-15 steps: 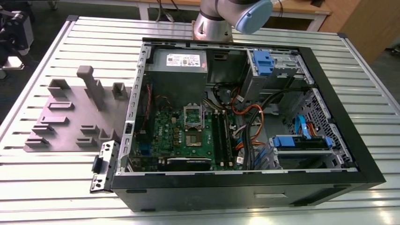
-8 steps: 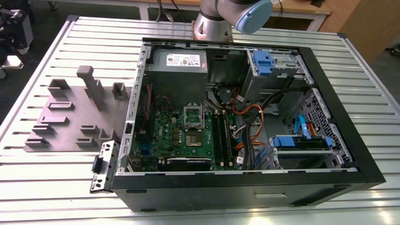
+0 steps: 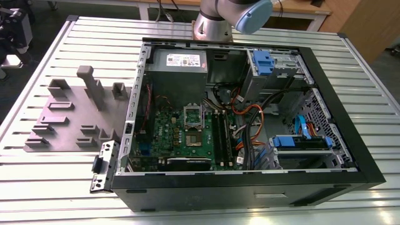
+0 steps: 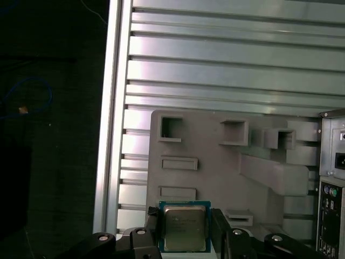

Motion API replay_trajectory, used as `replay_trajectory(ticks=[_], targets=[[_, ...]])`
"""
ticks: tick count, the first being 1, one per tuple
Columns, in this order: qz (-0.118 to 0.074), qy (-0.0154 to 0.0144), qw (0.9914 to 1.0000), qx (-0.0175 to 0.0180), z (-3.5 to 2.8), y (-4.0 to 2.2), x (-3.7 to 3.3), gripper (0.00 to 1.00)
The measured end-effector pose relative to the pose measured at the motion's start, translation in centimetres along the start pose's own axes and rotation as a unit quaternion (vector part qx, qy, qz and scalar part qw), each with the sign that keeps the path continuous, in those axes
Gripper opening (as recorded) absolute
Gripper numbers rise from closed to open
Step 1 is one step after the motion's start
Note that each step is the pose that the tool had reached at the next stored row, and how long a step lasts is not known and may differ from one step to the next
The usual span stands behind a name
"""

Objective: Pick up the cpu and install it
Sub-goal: 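Pick up the cpu and move it towards the insertion slot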

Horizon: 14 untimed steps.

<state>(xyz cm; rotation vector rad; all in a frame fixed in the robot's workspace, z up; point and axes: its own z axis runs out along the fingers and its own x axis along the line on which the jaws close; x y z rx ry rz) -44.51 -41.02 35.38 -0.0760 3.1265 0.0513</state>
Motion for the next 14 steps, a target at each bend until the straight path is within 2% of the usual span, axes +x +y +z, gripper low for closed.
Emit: replay_trajectory(ticks=[11, 14], targets=[[0.001, 0.0000, 1.00000, 0.0000, -0.03, 0.00, 0.00, 0.47], [0.010, -0.0003, 0.99995, 0.0002, -0.04, 0.00, 0.00, 0.47]])
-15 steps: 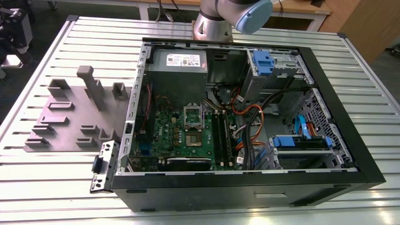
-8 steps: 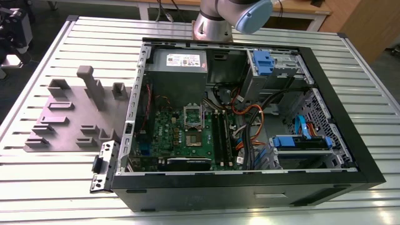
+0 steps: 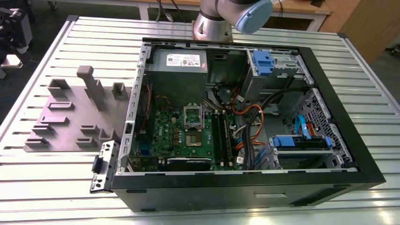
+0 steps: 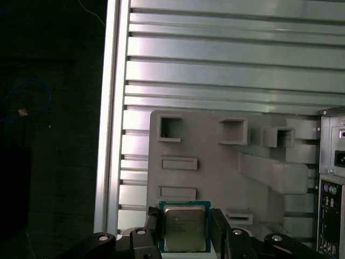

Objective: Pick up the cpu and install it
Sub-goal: 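Pick up the cpu and move it towards the insertion slot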

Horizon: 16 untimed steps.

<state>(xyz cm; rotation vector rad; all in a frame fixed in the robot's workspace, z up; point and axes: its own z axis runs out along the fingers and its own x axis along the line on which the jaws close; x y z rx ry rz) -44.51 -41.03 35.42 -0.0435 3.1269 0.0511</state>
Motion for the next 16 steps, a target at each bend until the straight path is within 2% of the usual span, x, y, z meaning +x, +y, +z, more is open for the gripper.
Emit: replay_trajectory(ticks=[16], targets=[[0.001, -0.0001, 1.00000, 0.0000, -0.26, 0.01, 0.00, 0.47]])
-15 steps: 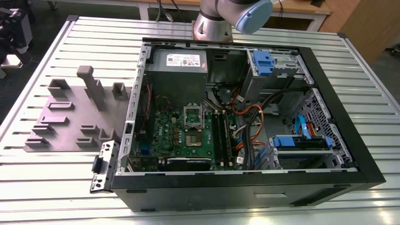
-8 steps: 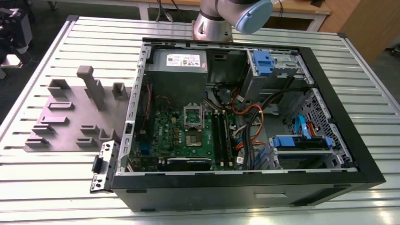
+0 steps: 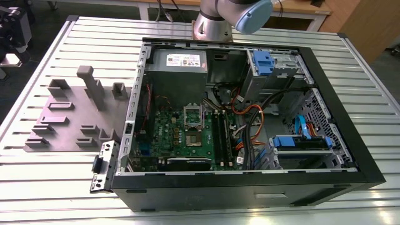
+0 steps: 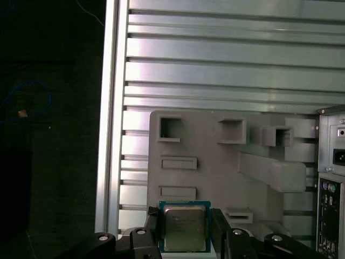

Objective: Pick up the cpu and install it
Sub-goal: 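Pick up the cpu and move it towards the insertion slot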

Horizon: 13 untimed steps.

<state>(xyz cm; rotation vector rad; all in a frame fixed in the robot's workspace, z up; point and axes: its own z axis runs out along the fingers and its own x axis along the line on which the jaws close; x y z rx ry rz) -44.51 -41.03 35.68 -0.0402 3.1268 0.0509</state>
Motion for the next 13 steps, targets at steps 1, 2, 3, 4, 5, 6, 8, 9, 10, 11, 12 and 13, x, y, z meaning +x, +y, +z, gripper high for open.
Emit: replay_trajectory(ticks=[1, 2, 3, 4, 5, 6, 8, 9, 10, 11, 12, 13], targets=[[0.000, 0.0000, 1.00000, 0.0000, -0.03, 0.00, 0.00, 0.47], [0.000, 0.0000, 1.00000, 0.0000, -0.06, 0.00, 0.00, 0.47], [0.000, 0.0000, 1.00000, 0.0000, -0.09, 0.00, 0.00, 0.47], [0.000, -0.0001, 1.00000, -0.0001, -0.10, 0.01, 0.00, 0.47], [0.000, 0.0000, 1.00000, 0.0000, -0.17, 0.01, 0.00, 0.47], [0.000, 0.0000, 1.00000, 0.0000, -0.18, 0.01, 0.00, 0.47], [0.000, 0.0000, 1.00000, 0.0000, -0.19, 0.01, 0.00, 0.47], [0.000, 0.0001, 1.00000, 0.0000, -0.22, 0.01, 0.00, 0.47], [0.000, 0.0001, 1.00000, 0.0000, -0.25, 0.01, 0.00, 0.47], [0.000, 0.0001, 1.00000, 0.0000, -0.28, 0.01, 0.00, 0.47], [0.000, 0.0000, 1.00000, 0.0000, -0.30, 0.01, -0.01, 0.47], [0.000, 0.0000, 1.00000, 0.0000, -0.33, 0.01, 0.00, 0.47]])
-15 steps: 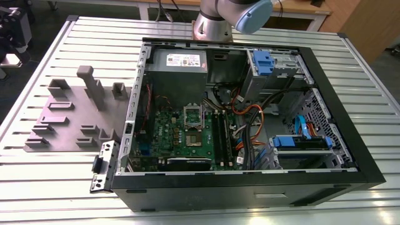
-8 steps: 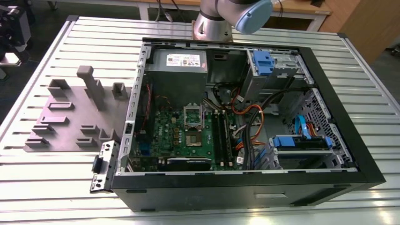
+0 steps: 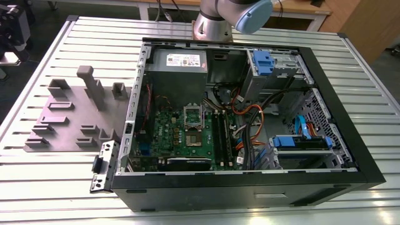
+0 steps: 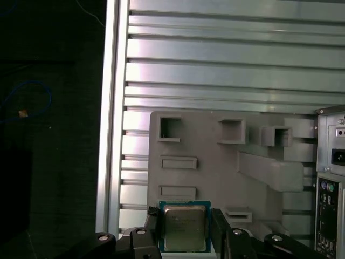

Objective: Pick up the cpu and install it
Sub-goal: 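Pick up the cpu and move it towards the insertion slot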

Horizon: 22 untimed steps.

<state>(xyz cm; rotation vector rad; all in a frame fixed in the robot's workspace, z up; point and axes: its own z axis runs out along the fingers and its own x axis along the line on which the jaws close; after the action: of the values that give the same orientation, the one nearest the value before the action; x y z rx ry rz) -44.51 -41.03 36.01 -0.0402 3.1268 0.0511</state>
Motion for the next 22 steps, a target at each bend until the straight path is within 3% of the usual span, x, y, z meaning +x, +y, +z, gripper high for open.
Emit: replay_trajectory(ticks=[22], targets=[[0.000, 0.0000, 1.00000, 0.0000, -0.64, 0.02, -0.01, 0.47]])
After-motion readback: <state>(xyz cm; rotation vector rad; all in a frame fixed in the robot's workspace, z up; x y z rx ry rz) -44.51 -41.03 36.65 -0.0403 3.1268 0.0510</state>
